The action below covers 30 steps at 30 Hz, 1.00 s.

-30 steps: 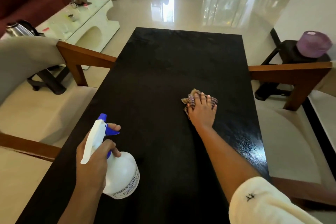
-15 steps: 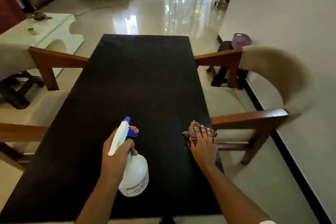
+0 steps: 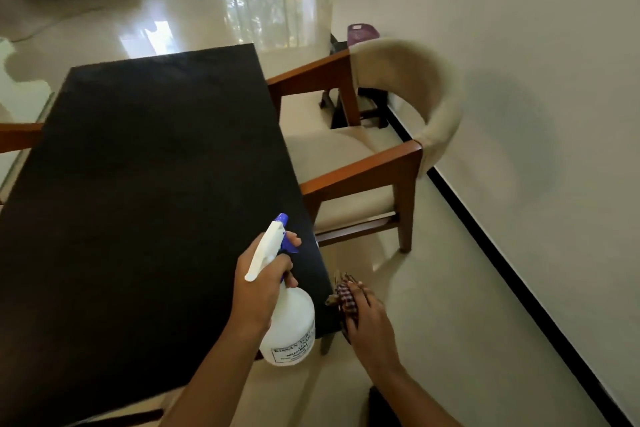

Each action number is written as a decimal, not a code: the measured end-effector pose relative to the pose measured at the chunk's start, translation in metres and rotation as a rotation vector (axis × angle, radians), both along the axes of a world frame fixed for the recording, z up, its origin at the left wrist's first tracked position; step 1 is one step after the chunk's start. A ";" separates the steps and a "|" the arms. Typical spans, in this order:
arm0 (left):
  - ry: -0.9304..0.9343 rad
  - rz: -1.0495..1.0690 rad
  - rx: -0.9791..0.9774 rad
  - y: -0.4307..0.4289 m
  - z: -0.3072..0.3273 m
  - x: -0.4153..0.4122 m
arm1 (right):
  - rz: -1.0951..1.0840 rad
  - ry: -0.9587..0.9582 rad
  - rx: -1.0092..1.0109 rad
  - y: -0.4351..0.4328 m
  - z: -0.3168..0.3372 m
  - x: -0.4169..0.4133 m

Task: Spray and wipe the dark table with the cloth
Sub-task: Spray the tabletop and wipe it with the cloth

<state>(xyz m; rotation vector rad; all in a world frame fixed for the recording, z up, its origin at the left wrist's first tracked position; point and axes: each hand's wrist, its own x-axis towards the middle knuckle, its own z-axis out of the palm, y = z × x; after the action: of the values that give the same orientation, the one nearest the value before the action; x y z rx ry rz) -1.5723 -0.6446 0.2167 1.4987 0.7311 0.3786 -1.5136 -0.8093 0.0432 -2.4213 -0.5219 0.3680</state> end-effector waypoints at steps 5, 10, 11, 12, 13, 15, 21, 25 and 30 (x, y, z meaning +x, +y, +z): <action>-0.012 -0.035 0.044 -0.045 -0.008 0.096 | -0.187 0.168 0.145 -0.063 0.027 0.106; -0.026 -0.064 0.052 -0.107 -0.009 0.208 | -0.135 0.322 0.409 -0.119 0.101 0.243; -0.044 -0.057 0.036 -0.119 -0.006 0.231 | -0.114 0.351 0.451 -0.125 0.115 0.267; -0.058 -0.048 0.023 -0.130 -0.002 0.253 | -0.101 0.377 0.484 -0.129 0.126 0.291; -0.075 -0.037 0.006 -0.139 0.003 0.274 | -0.100 0.406 0.513 -0.132 0.134 0.311; -0.103 0.001 -0.016 -0.150 0.013 0.308 | -0.128 0.476 0.595 -0.134 0.148 0.346; -0.084 0.095 0.075 -0.138 0.030 0.393 | -0.077 0.660 0.675 -0.114 0.175 0.440; -0.089 0.183 0.152 -0.115 0.029 0.436 | 0.091 0.645 0.606 -0.089 0.187 0.498; -0.016 0.344 0.139 -0.083 0.024 0.490 | 0.253 0.690 0.474 -0.048 0.189 0.565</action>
<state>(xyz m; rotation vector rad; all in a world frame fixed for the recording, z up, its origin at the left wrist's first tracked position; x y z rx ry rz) -1.0820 -0.7273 0.2403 1.4972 0.9691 0.7128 -0.9485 -0.8572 0.2321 -1.6355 -0.5197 1.0115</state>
